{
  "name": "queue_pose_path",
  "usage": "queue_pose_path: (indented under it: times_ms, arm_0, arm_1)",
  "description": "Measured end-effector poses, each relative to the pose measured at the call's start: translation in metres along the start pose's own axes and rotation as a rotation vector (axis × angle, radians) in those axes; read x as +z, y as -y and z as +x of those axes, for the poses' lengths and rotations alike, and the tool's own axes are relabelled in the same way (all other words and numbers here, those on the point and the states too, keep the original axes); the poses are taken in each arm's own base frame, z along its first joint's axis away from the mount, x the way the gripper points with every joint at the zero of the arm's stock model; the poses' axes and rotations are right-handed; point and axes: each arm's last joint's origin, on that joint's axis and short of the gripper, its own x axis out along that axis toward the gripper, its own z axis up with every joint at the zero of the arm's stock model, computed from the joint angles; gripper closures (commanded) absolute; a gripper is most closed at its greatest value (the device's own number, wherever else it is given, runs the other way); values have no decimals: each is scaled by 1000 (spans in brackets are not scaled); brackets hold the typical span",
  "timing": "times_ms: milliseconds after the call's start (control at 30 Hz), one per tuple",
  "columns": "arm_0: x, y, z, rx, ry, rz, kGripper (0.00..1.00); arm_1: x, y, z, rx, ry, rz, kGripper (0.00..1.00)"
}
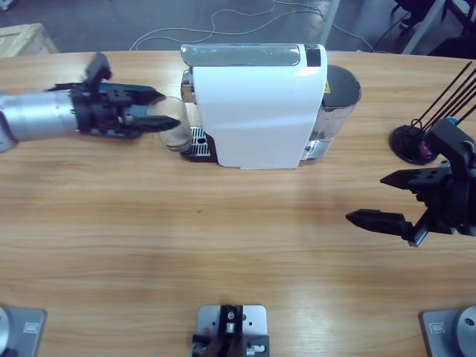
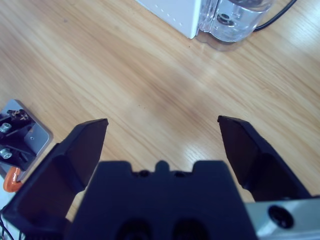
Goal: Pour coffee
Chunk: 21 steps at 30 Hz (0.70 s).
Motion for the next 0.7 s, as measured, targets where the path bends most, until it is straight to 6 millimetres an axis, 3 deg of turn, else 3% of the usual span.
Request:
queue_pose_path:
  times_ms: [167,233,367,700]
  arm_0:
    - [8,-15,-46,241,5,-46,1000]
    - [7,-21,-54,353,-17,-71,1000]
    - [2,-32,-60,519,-64,-126,1000]
    - [-31,-69,-51,676,-157,-252,1000]
  arm_1:
    - [0,0,0,-1,-5,1,0]
    - [-1,0,-1,-2,-12,2,0]
    - [-5,0,-10,-4,-14,2,0]
    - [-6,0,-26,-14,38,2,0]
